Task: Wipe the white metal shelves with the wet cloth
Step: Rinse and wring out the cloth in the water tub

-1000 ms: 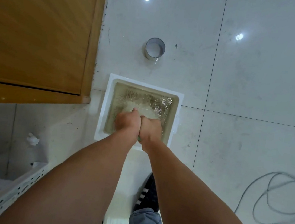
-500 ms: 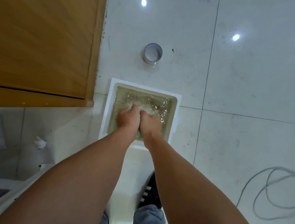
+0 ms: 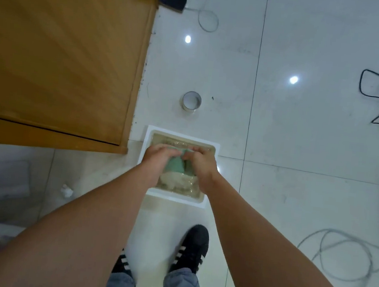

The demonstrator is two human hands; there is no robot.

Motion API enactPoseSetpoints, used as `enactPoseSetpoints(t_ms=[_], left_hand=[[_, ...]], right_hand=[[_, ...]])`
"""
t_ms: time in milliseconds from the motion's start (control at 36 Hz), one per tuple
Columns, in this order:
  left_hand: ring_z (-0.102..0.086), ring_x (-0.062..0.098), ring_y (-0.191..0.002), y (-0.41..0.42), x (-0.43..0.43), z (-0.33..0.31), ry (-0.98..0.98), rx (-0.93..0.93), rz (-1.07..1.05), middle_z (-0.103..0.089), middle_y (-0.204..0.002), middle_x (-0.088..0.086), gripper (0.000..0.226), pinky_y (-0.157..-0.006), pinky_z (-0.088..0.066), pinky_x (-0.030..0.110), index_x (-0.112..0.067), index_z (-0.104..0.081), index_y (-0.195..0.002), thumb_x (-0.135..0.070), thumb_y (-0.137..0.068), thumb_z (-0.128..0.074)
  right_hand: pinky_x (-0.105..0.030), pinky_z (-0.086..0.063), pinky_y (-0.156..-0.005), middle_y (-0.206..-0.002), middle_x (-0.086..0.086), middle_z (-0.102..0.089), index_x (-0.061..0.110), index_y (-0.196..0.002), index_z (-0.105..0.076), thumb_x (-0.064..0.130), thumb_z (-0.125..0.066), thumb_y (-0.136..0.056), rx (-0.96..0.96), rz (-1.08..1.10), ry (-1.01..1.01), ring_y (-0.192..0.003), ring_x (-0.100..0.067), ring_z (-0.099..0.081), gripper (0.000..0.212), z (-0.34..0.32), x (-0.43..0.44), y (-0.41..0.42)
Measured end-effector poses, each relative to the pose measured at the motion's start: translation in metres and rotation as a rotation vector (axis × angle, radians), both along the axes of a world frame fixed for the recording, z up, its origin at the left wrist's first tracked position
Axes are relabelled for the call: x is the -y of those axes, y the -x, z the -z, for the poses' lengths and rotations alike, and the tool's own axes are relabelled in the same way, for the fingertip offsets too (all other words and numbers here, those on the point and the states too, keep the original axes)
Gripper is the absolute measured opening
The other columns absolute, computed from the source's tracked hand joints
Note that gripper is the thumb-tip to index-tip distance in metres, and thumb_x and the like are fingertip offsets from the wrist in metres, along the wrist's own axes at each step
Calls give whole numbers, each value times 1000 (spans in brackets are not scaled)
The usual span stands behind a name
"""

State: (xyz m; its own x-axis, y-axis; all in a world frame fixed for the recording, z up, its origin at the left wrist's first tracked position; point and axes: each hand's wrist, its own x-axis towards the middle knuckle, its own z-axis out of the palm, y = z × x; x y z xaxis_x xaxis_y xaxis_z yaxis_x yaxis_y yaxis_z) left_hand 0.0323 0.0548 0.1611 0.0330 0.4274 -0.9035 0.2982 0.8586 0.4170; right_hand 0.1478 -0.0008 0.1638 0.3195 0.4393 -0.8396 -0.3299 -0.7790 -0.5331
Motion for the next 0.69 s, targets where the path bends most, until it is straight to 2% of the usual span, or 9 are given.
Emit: enactPoseSetpoints(t_ms=[56, 111, 167, 222, 389, 500, 583, 639, 694], left_hand=[[-70, 29, -90, 7, -3, 1, 36, 119, -64, -73, -102, 15, 29, -86, -59, 46, -6, -69, -105, -6, -77, -79], [-71, 30, -90, 15, -4, 12, 25, 80, 4, -72, -102, 15, 22, -83, -60, 45, -7, -68, -96, -2, -78, -79], [-70, 30, -88, 20, -1, 20, -2, -64, 144, -70, -95, 10, 26, -84, -60, 45, -16, -64, -84, 1, -75, -82], [-71, 30, -88, 21, 2, 17, -1, -95, 166, -71, -95, 11, 29, -83, -60, 48, -16, -63, -84, 1, -73, -83], [-70, 30, -92, 21, 0, -23, -33, -80, 76, -69, -100, 9, 33, -84, -60, 46, -17, -64, -90, 2, -72, -83], [-72, 32, -89, 10, 3, -64, -40, -105, 119, -72, -103, 13, 33, -84, -60, 49, -19, -68, -90, -2, -68, -85], [-72, 32, -88, -1, 11, -105, -56, -127, 141, -73, -98, 11, 32, -85, -60, 49, -21, -68, -83, -5, -62, -87], [-72, 32, -89, -10, 17, -141, -62, -112, 161, -73, -96, 9, 33, -85, -59, 49, -23, -69, -82, -7, -60, -87], [-71, 28, -89, -18, 21, -183, -105, -109, 202, -72, -95, 6, 29, -86, -60, 44, -24, -68, -82, -9, -65, -86]], right_hand=[[-34, -57, -69, -84, -10, -70, 5, -94, -69, 3, -67, -72, -67, 61, -57, -79, -28, -67, 22, 6, 0, -3], [-41, -58, -81, -90, -9, -71, 7, -90, -69, 4, -72, -72, -26, 22, -17, -87, -30, -69, 18, 15, 4, -1], [-34, -55, -77, -84, 3, -65, 19, -83, -62, 2, -69, -79, 142, -79, 54, -84, -21, -64, 18, 24, 11, 3], [-26, -49, -72, -82, 11, -60, 22, -88, -62, 1, -61, -84, 247, -108, 48, -82, -14, -60, 22, 24, 12, 7], [-20, -51, -68, -93, 5, -58, 14, -103, -61, 2, -64, -86, 217, -125, -15, -83, -13, -56, 22, -16, 21, 3], [-34, -54, -83, -90, 3, -60, 19, -92, -58, 4, -63, -87, 207, -184, -14, -85, -18, -59, 17, -65, 26, -9], [-29, -55, -66, -102, 0, -64, 19, -106, -59, 13, -67, -84, 189, -280, 2, -86, -19, -63, 23, -109, 34, -21], [-20, -47, -53, -103, 0, -62, 18, -113, -59, 16, -70, -83, 202, -373, -9, -79, -15, -60, 32, -146, 39, -30], [-26, -53, -63, -104, 0, -63, 22, -113, -60, 24, -73, -81, 212, -452, -10, -84, -18, -62, 35, -181, 42, -36]])
